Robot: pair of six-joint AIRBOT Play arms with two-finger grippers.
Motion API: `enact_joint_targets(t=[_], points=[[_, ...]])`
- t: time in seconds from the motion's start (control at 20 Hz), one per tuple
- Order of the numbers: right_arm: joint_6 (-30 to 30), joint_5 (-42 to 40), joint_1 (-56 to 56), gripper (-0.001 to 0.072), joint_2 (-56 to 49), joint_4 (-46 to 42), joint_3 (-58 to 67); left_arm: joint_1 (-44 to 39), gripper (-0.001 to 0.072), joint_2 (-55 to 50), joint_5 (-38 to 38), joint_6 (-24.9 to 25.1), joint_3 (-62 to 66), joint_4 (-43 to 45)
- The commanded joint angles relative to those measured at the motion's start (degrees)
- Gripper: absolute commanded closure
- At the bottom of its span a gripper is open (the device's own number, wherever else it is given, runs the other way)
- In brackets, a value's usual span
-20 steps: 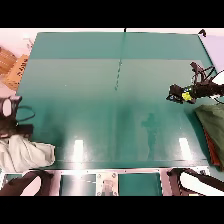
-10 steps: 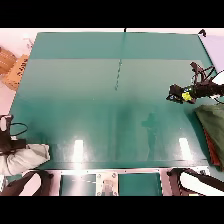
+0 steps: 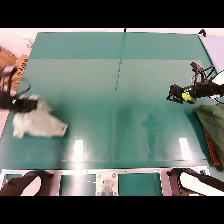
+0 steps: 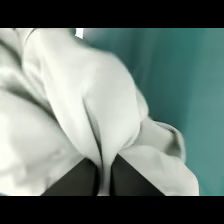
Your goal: Fold the shirts.
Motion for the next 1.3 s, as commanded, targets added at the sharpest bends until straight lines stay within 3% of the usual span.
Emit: enact_joint_targets(t=[0.0,0.2,0.35,0.4,0.45,0.5,0.55,0.65,0.7,0.85,0.95,1.1,1.25], points=[[0.04,-0.76,0.07,0.0695,-0.07,0.02,-0.02,-15.91,0.0685,-0.52,7.17,1.18,9.55,-9.97],[0.04,-0.11,0.07,0.0695,-0.07,0.07,-0.02,-28.68,0.0684,-6.58,19.21,1.70,9.75,-14.91],[0.07,0.13,0.07,0.0692,-0.09,1.62,-0.02,-33.48,0.0681,-15.98,25.75,5.22,9.75,-20.92],[0.07,0.13,0.07,0.0659,-0.09,2.71,0.00,-34.16,0.0507,-19.30,26.77,5.35,9.75,-22.99],[0.07,0.13,0.07,0.0561,-0.09,4.00,0.00,-34.18,0.0140,-21.92,26.95,5.11,9.75,-25.05],[0.07,0.13,0.07,0.0496,-0.07,5.20,0.00,-33.59,-0.0013,-23.71,26.36,5.03,9.75,-26.62],[0.07,0.15,0.07,0.0474,-0.07,5.99,0.00,-32.48,-0.0008,-24.15,25.16,5.01,9.75,-26.97],[0.04,0.15,0.07,0.0270,-0.09,6.45,0.00,-27.85,-0.0009,-23.91,17.49,5.03,11.61,-25.88],[0.02,0.17,0.26,0.0200,-0.15,6.43,-0.02,-24.48,-0.0009,-23.80,11.43,4.87,13.46,-23.76],[-0.02,0.09,2.12,0.0201,-1.55,6.43,-0.74,-14.56,-0.0009,-23.76,-1.86,1.86,15.96,-18.08],[-0.02,-0.46,4.28,0.0203,-4.44,6.43,-0.87,-9.90,-0.0009,-23.76,-5.38,0.02,14.10,-13.55],[0.00,-3.28,6.75,0.0205,-10.14,6.47,-0.85,-6.29,-0.0009,-23.78,-2.58,0.07,7.10,-11.76],[-1.97,-6.38,8.37,0.0217,-15.89,9.60,-0.83,-5.84,-0.0009,-24.04,6.91,0.04,0.72,-12.70]])
